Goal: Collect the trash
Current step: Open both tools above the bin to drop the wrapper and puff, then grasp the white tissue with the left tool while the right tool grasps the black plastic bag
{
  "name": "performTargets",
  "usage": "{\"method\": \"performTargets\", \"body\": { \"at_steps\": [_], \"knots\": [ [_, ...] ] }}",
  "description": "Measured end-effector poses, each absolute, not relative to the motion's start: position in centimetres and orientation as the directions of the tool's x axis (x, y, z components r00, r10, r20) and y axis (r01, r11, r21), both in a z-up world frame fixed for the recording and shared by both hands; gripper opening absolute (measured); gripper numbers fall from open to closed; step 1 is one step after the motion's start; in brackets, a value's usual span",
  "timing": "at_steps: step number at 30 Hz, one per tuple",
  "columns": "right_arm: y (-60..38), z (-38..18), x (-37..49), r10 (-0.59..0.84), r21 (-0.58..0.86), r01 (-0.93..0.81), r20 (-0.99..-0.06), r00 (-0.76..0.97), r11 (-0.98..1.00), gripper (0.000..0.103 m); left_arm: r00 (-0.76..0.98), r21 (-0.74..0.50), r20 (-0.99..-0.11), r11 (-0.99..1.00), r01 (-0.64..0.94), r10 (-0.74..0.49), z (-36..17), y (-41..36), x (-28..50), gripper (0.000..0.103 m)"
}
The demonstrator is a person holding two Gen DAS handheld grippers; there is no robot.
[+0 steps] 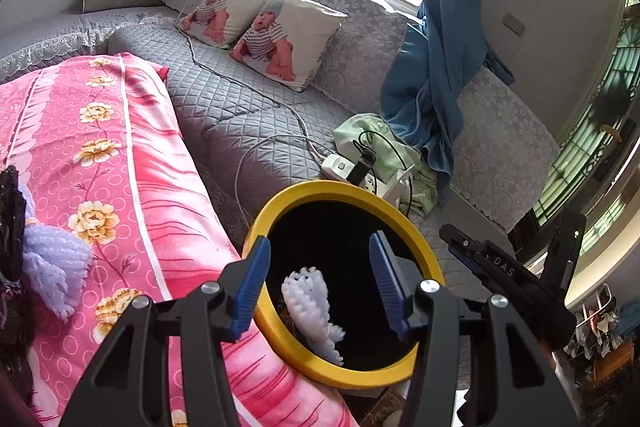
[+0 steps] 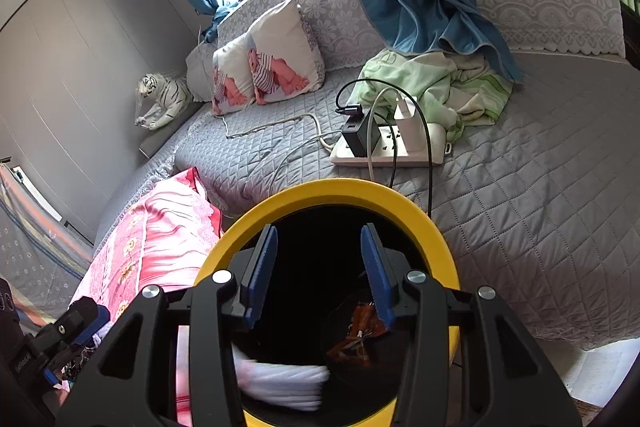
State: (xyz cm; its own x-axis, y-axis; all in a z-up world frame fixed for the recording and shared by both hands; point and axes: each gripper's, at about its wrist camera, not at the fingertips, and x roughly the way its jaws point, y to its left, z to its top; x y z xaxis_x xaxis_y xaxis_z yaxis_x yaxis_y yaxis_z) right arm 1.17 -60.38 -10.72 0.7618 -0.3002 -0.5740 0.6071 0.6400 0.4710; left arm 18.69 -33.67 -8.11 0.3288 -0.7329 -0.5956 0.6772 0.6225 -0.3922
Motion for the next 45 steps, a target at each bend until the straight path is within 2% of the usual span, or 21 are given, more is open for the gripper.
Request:
{"method": "performTargets", "body": {
  "at_steps": [6,13,19,22,30,32,37,45],
  "knots": [
    [-59.7,-9.5,0.9,-0.301,0.474,0.589,-0.551,0.778,0.655,0.041,0.399,-0.367,-0.557,0.647,0.669,-0.728,-5.6,-31.7,18.7,0.049],
    [-55.9,-6.3,0.8,-0.284,0.432,0.489,-0.456,0.843,0.758,0.042,0.511,-0.350,-0.466,0.681,0.643,-0.722,-1.3,-25.8,17.9,0.049],
    [-52.1,-4.5,2.2,-0.209,0.390,0.377,-0.410,0.888,0.840,0.043,0.666,-0.270,-0.418,0.784,0.559,-0.618,1.9,-18.2,17.2,0.049],
    [-49.8,-3.9,3.2,-0.149,0.363,0.307,-0.402,0.903,0.880,0.044,0.731,-0.215,-0.414,0.839,0.500,-0.542,2.6,-13.9,17.0,0.052],
    [-43.1,-3.5,7.3,0.019,0.296,0.120,-0.427,0.904,0.947,0.050,0.833,-0.124,-0.439,0.941,0.314,-0.336,0.6,-2.1,16.3,0.067],
    [-41.3,-3.8,8.7,0.071,0.286,0.067,-0.446,0.892,0.956,0.053,0.838,-0.123,-0.448,0.950,0.286,-0.310,-0.6,0.3,15.3,0.076],
    [-36.5,-5.0,12.3,0.177,0.261,-0.048,-0.498,0.849,0.964,0.054,0.830,-0.157,-0.453,0.946,0.283,-0.324,-3.0,4.2,12.4,0.086],
    [-32.6,-6.3,16.0,0.227,0.243,-0.110,-0.535,0.813,0.964,0.055,0.785,-0.175,-0.476,0.917,0.358,-0.397,-6.5,5.3,8.1,0.087]
  ]
}}
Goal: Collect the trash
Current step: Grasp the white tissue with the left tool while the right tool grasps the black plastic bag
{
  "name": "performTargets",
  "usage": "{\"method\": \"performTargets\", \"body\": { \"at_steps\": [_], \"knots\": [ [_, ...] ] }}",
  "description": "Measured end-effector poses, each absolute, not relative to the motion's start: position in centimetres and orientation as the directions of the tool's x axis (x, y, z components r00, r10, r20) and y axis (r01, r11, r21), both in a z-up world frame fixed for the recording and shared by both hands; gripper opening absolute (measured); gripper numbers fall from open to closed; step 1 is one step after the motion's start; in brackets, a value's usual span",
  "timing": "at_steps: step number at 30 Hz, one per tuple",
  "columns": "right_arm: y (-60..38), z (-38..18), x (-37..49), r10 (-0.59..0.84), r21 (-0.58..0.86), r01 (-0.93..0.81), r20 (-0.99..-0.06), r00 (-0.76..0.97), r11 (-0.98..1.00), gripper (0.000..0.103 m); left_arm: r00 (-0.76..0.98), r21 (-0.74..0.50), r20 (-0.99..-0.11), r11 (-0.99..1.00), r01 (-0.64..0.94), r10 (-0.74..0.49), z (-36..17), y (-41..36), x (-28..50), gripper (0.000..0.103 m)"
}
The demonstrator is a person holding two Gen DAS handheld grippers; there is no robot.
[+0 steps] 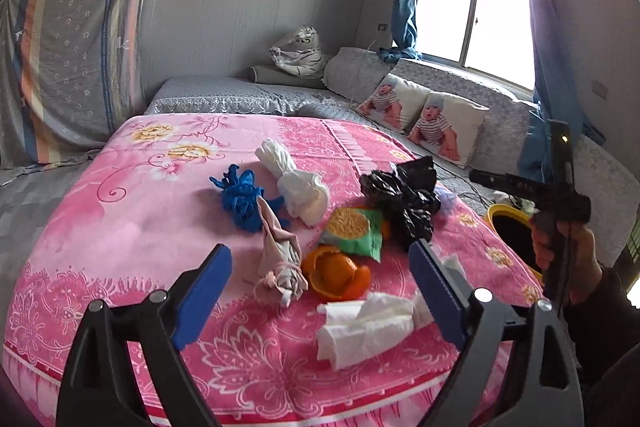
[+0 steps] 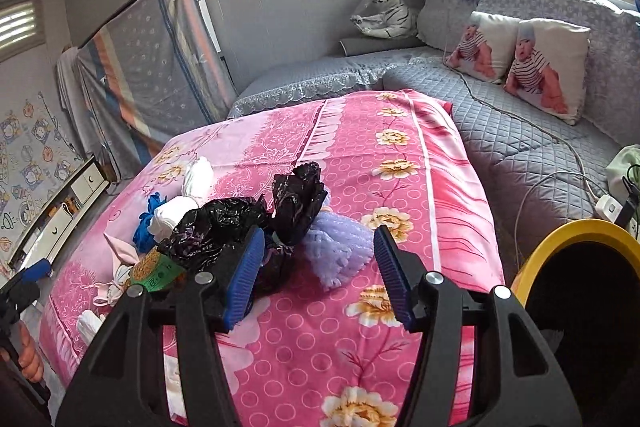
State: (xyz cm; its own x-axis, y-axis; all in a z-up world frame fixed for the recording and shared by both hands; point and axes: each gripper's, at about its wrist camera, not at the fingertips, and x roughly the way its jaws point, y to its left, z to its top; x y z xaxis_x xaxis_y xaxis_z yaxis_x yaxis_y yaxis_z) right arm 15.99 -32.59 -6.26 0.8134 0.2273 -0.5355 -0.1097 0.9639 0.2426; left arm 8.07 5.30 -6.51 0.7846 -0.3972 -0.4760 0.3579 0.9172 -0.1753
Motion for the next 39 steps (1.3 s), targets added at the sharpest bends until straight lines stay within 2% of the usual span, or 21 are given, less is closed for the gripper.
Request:
{"method": "performTargets", "body": {
  "at_steps": [3,5,8,13,24,27,32,36,38,39],
  "knots": [
    [-31.9,-6.4,17.0,0.232,0.232,-0.121,-0.544,0.807,0.965,0.056,0.740,-0.185,-0.486,0.883,0.432,-0.464,-7.6,4.7,7.1,0.087],
    [-31.5,-6.6,17.8,0.230,0.226,-0.122,-0.552,0.802,0.967,0.061,0.717,-0.186,-0.495,0.866,0.465,-0.491,-8.2,4.2,7.0,0.087],
    [-31.2,-6.7,18.6,0.249,0.246,-0.128,-0.560,0.790,0.961,0.062,0.692,-0.201,-0.512,0.854,0.480,-0.509,-9.1,4.0,7.2,0.087],
    [-30.1,-6.6,20.0,0.236,0.203,-0.143,-0.570,0.787,0.969,0.067,0.672,-0.211,-0.526,0.845,0.491,-0.522,-10.0,3.6,7.2,0.087],
    [-28.2,-8.4,25.2,0.213,0.155,-0.148,-0.636,0.742,0.977,0.067,0.629,-0.222,-0.569,0.836,0.502,-0.529,-11.4,1.7,8.2,0.086],
    [-27.8,-9.0,26.0,0.225,0.160,-0.159,-0.648,0.727,0.974,0.059,0.617,-0.222,-0.585,0.835,0.503,-0.527,-11.7,1.0,8.6,0.078],
    [-27.6,-10.0,26.6,0.204,0.147,-0.142,-0.672,0.712,0.979,0.030,0.600,-0.192,-0.626,0.844,0.501,-0.498,-12.3,-0.2,9.1,0.052],
    [-28.1,-10.0,26.6,0.209,0.162,-0.134,-0.671,0.712,0.978,0.021,0.600,-0.171,-0.645,0.855,0.490,-0.473,-12.6,-0.8,9.5,0.042],
    [-28.4,-9.9,26.5,0.209,0.170,-0.127,-0.665,0.717,0.977,0.018,0.602,-0.158,-0.650,0.858,0.489,-0.464,-12.7,-1.0,9.7,0.028],
    [-28.5,-9.7,26.3,0.211,0.174,-0.126,-0.661,0.720,0.977,0.018,0.602,-0.157,-0.652,0.858,0.489,-0.462,-12.7,-1.0,9.8,0.025]
  ]
}}
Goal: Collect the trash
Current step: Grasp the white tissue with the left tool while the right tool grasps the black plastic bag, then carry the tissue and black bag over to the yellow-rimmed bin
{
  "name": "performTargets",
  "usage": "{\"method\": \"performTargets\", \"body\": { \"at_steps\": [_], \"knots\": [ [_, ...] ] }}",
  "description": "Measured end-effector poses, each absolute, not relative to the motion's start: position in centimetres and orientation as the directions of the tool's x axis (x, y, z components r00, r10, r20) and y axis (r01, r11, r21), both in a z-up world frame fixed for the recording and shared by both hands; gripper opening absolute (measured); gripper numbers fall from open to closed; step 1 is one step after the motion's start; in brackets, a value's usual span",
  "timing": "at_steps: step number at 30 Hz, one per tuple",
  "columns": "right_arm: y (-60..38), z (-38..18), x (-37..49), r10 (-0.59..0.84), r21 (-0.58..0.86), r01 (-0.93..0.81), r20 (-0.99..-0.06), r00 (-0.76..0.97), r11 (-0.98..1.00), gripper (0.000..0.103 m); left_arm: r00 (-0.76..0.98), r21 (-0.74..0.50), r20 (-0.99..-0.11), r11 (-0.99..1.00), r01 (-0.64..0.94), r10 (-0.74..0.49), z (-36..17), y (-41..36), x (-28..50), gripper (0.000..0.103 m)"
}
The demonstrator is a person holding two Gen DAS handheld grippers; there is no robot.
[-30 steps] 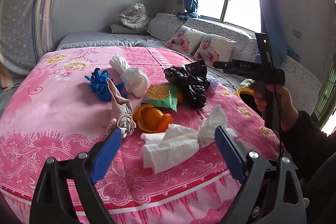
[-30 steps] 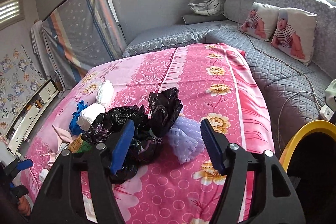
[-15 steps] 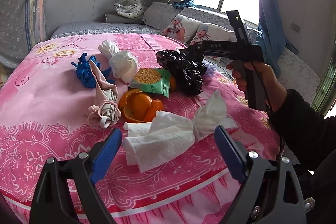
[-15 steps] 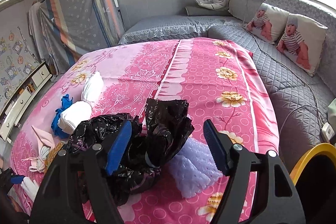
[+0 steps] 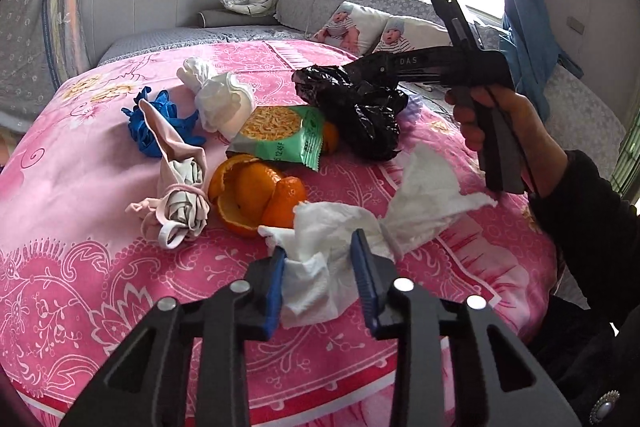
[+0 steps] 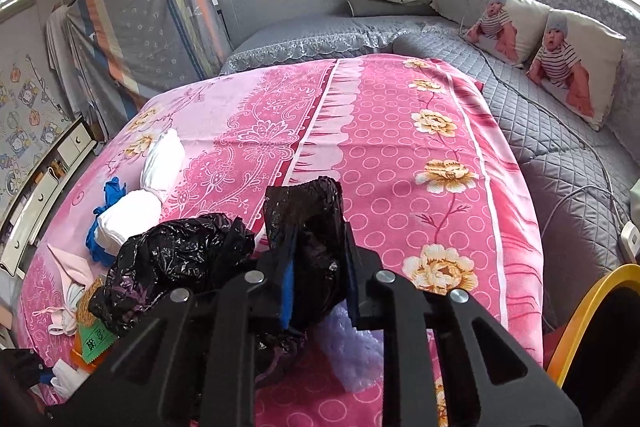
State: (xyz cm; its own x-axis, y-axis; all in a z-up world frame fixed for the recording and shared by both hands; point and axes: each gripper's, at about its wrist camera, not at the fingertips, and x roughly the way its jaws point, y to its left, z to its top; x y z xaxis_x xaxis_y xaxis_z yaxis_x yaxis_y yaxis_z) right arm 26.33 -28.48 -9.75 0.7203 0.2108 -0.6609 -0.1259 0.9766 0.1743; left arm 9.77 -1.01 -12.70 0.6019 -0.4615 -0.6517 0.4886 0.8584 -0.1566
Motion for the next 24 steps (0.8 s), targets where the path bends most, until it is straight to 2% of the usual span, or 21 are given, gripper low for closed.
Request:
{"method": "performTargets", "body": {
  "at_steps": [2,4,8,14,24],
  "knots": [
    [-28.6,-9.4,25.9,0.215,0.177,-0.130,-0.645,0.733,0.976,0.015,0.602,-0.155,-0.656,0.862,0.483,-0.455,-12.8,-1.0,9.9,0.011],
    [-28.6,-8.8,25.4,0.210,0.173,-0.129,-0.627,0.750,0.977,0.014,0.603,-0.164,-0.653,0.863,0.478,-0.459,-12.9,-0.9,9.9,0.008],
    [-29.2,-7.4,24.7,0.218,0.194,-0.126,-0.592,0.776,0.973,0.014,0.611,-0.173,-0.638,0.861,0.479,-0.468,-12.5,-0.7,9.6,0.006],
    [-30.2,-5.1,22.6,0.239,0.232,-0.131,-0.533,0.811,0.964,0.014,0.645,-0.216,-0.568,0.849,0.481,-0.511,-10.0,1.0,8.2,0.006],
    [-31.2,-2.3,20.0,0.254,0.266,-0.138,-0.470,0.846,0.954,0.014,0.763,-0.213,-0.455,0.888,0.408,-0.460,-5.5,4.2,7.4,0.006]
  ]
}}
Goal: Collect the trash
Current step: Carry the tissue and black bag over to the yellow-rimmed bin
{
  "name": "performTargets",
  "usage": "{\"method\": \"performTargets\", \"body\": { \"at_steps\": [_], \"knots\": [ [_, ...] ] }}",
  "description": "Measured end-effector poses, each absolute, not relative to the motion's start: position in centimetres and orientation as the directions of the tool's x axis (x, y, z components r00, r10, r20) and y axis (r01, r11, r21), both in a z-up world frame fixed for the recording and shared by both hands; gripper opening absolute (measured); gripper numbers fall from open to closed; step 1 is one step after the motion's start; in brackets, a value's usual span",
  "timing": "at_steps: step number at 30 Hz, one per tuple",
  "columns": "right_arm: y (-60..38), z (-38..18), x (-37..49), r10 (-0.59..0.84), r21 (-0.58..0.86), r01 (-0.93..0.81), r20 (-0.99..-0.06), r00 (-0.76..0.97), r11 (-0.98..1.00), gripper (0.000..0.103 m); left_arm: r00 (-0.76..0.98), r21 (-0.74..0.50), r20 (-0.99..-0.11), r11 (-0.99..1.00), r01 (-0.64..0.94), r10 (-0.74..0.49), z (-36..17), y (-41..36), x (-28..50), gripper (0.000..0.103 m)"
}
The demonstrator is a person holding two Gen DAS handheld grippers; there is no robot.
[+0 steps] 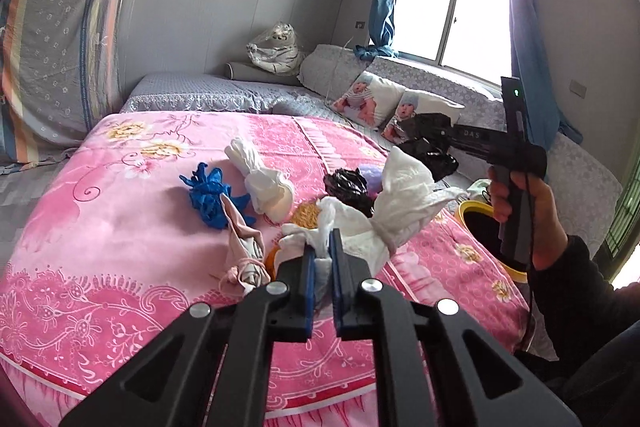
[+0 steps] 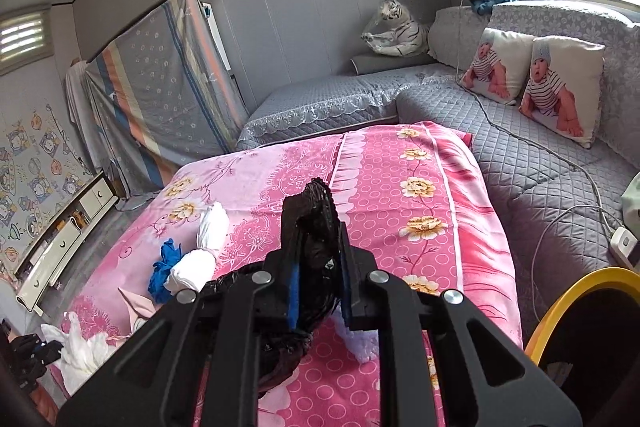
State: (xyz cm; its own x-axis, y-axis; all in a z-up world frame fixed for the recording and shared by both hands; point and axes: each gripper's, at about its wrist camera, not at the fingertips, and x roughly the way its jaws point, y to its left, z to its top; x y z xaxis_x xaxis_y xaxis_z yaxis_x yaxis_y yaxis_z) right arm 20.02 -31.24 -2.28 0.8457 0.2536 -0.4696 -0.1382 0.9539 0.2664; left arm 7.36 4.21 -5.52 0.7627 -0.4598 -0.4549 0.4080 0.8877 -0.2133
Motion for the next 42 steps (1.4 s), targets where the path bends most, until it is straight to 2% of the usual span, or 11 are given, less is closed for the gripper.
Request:
{"method": "performTargets", "body": {
  "at_steps": [11,16,34,42],
  "knots": [
    [-33.7,0.7,16.5,0.194,0.260,-0.097,-0.378,0.905,0.961,0.014,0.862,-0.145,-0.335,0.925,0.351,-0.380,-0.3,3.8,8.2,0.006],
    [-35.6,1.8,14.7,0.158,0.269,-0.065,-0.341,0.927,0.961,0.014,0.876,-0.136,-0.296,0.925,0.355,-0.380,1.7,1.7,9.2,0.006],
    [-44.2,5.4,6.8,-0.157,0.236,0.194,-0.169,0.973,0.952,0.014,0.831,-0.175,-0.240,0.864,0.471,-0.502,5.1,-9.7,13.3,0.006],
    [-48.2,5.1,4.0,-0.279,0.223,0.310,-0.162,0.947,0.924,0.014,0.764,-0.157,-0.247,0.803,0.576,-0.596,5.8,-17.4,14.4,0.006]
  ]
}}
